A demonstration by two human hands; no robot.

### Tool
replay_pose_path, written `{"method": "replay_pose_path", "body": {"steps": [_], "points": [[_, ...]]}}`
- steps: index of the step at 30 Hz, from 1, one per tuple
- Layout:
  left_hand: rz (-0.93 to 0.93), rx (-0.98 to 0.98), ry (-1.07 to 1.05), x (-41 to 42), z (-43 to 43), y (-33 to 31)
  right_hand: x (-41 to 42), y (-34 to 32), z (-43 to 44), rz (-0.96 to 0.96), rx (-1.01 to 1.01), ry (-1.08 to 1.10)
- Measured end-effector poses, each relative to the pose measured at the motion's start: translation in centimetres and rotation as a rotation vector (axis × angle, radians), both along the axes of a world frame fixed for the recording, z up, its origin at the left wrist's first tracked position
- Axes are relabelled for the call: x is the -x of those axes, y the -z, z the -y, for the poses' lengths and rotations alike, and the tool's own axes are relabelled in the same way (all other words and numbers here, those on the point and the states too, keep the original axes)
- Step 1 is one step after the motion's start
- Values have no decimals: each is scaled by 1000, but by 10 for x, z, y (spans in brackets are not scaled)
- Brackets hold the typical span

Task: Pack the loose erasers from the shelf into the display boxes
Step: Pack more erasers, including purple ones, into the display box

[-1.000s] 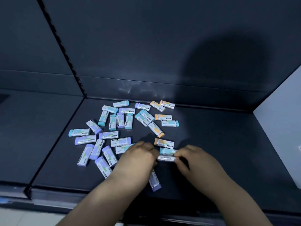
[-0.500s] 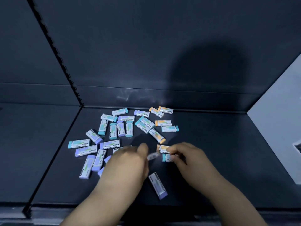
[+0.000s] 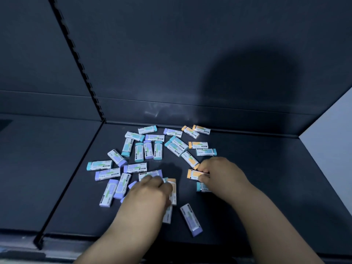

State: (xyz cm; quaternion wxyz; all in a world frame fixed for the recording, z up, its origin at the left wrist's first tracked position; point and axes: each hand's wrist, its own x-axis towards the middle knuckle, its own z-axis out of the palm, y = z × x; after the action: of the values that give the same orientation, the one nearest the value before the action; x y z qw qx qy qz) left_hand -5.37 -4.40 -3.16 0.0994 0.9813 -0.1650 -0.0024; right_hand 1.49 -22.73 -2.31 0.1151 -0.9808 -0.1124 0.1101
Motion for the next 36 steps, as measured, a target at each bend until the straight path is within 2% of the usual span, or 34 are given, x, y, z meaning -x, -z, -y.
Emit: {"method": "replay_pose_path", "body": {"steps": [3, 5, 10, 18, 26, 36], "points": [[-13, -6, -18, -8, -2, -6, 2, -2, 1, 20, -64, 24], [-97, -31, 8, -11, 0, -13, 9, -7, 2, 92, -149, 61], [-117, -49, 93, -15, -5, -11, 38, -21, 0, 162, -266, 73], [-160, -48, 68, -18, -2, -14, 41, 4, -22, 182, -105, -14], [-209, -18, 28, -15, -9, -19, 35, -3, -22, 87, -78, -223], [-204, -54, -17, -14, -12, -17, 29, -3, -19, 93, -48, -267]]}}
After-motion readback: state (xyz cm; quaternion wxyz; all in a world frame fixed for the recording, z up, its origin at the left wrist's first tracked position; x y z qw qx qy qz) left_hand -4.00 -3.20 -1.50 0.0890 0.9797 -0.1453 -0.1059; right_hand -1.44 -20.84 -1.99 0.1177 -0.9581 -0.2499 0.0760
